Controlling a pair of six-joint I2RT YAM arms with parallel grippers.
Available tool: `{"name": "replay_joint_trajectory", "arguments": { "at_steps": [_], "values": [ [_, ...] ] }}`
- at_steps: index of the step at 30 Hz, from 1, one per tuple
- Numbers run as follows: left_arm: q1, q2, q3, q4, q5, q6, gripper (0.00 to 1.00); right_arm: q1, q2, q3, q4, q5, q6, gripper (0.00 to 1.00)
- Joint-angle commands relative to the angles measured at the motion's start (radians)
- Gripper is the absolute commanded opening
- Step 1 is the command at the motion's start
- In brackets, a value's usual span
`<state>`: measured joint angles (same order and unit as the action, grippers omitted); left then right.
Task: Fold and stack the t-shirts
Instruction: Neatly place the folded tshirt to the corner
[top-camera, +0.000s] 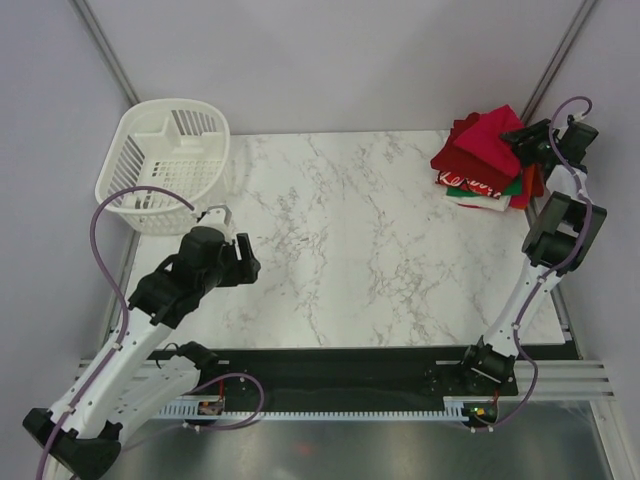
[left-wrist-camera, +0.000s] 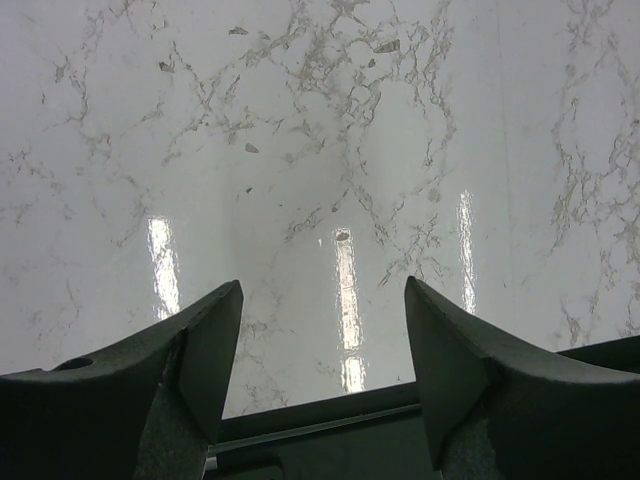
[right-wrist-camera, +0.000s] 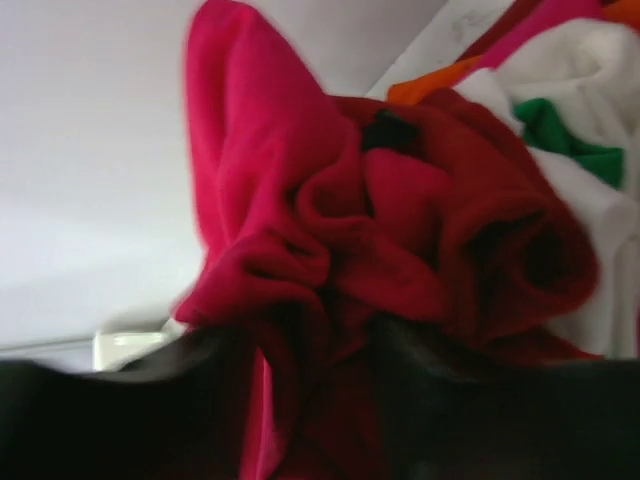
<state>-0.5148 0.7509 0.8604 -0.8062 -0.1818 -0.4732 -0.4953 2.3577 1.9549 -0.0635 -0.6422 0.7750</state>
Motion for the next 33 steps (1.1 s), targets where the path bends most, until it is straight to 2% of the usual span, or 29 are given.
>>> {"name": "replay_joint_trajectory", "arguments": {
  "at_steps": [1, 3, 5, 15, 17, 19, 22, 23, 28, 30, 32, 33],
  "values": [
    [0.002, 0.002, -0.001, 0.024, -0.013, 0.021, 0.73, -0.043, 0.055, -0.054, -0.091, 0.156, 0.014, 0.62],
    [0.002, 0.001, 0.000, 0.024, -0.010, 0.021, 0.73, -0.043, 0.029, -0.054, -0.114, 0.186, -0.003, 0.67],
    [0.002, -0.005, 0.000, 0.024, -0.008, 0.022, 0.73, -0.048, -0.032, -0.060, -0.180, 0.284, -0.022, 0.70],
    [0.001, -0.041, 0.000, 0.025, 0.008, 0.027, 0.73, -0.132, -0.336, -0.263, -0.217, 0.533, -0.019, 0.72],
    [0.001, -0.051, 0.000, 0.025, 0.010, 0.027, 0.74, -0.132, -0.372, -0.243, -0.294, 0.593, -0.077, 0.72],
    [0.001, -0.058, 0.000, 0.025, 0.010, 0.027, 0.74, -0.124, -0.408, -0.203, -0.376, 0.749, -0.117, 0.73],
    [0.001, -0.059, -0.001, 0.027, 0.015, 0.028, 0.74, -0.077, -0.514, -0.159, -0.410, 0.945, -0.193, 0.74],
    [0.001, -0.058, -0.001, 0.027, 0.018, 0.028, 0.74, -0.043, -0.555, -0.134, -0.410, 0.958, -0.215, 0.74],
    [0.001, -0.062, -0.001, 0.025, 0.007, 0.028, 0.74, 0.052, -0.581, -0.012, -0.403, 0.833, -0.246, 0.73],
    [0.001, -0.070, -0.001, 0.027, 0.002, 0.027, 0.74, 0.080, -0.543, 0.057, -0.403, 0.699, -0.237, 0.73],
    [0.001, -0.070, -0.003, 0.027, -0.001, 0.025, 0.74, 0.087, -0.488, 0.091, -0.403, 0.573, -0.212, 0.67],
    [0.001, -0.068, -0.003, 0.025, -0.002, 0.025, 0.74, 0.089, -0.468, 0.117, -0.403, 0.549, -0.195, 0.55]
  ]
}}
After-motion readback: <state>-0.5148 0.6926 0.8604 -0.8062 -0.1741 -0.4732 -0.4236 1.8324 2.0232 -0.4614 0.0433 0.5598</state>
